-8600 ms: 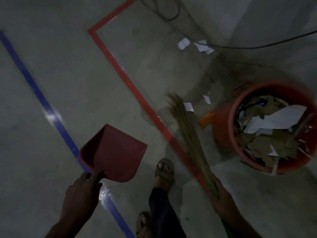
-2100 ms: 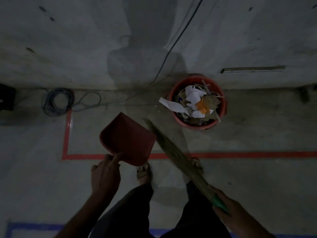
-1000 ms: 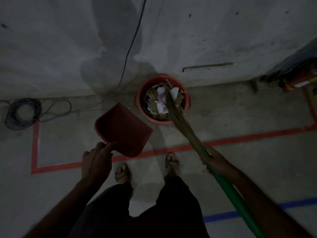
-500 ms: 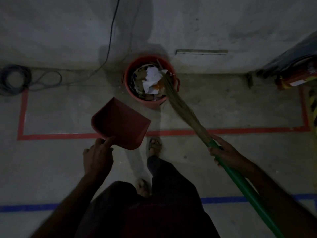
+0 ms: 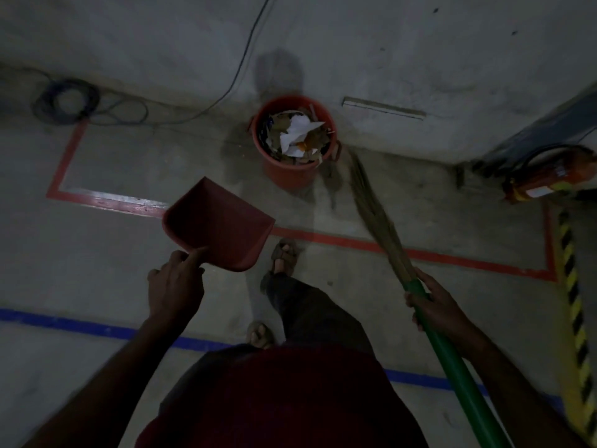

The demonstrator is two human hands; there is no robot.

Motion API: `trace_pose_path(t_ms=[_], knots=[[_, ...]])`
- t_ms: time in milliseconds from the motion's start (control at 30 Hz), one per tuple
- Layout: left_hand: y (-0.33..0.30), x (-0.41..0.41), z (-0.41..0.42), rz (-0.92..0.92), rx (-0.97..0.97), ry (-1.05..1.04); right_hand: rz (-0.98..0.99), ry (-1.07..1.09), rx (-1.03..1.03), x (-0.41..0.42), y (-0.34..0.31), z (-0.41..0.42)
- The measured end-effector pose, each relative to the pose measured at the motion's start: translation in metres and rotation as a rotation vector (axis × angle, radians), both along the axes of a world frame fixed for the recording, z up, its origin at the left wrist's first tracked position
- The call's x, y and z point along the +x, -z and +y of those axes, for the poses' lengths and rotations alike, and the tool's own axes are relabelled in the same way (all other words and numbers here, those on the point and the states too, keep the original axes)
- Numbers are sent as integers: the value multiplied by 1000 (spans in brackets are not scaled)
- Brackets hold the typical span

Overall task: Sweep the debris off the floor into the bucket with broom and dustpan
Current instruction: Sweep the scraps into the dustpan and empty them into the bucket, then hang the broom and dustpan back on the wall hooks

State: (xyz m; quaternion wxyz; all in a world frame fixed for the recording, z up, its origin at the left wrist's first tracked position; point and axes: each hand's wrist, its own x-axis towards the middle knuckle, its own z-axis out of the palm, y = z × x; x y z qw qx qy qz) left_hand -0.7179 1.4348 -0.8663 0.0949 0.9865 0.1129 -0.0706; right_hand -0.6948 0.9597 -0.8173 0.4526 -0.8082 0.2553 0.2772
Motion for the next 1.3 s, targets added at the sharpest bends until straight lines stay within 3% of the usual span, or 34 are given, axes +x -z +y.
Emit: trace_pose_path(t_ms=[333,567,800,1000,1167,1300], knots=[[-43,-46,-56,-36,-9,-63,-42,-261,-241,-44,-25,-70],[-48,-62,-147,-53,11,-86,12,-290,-157,-56,-7,-124],[-52,-42,-276,-10,14,-58,18,-269,101,-36,-23,-207],[-79,-4,-348,-57,44,-45,116,157,644,7,-58,-247],[-127,48,-354,-202,63,-51,209,349,916,68,-102,-230],[-185,103,-345,-236,78,-75,109,377,1135,124,-156,-185]])
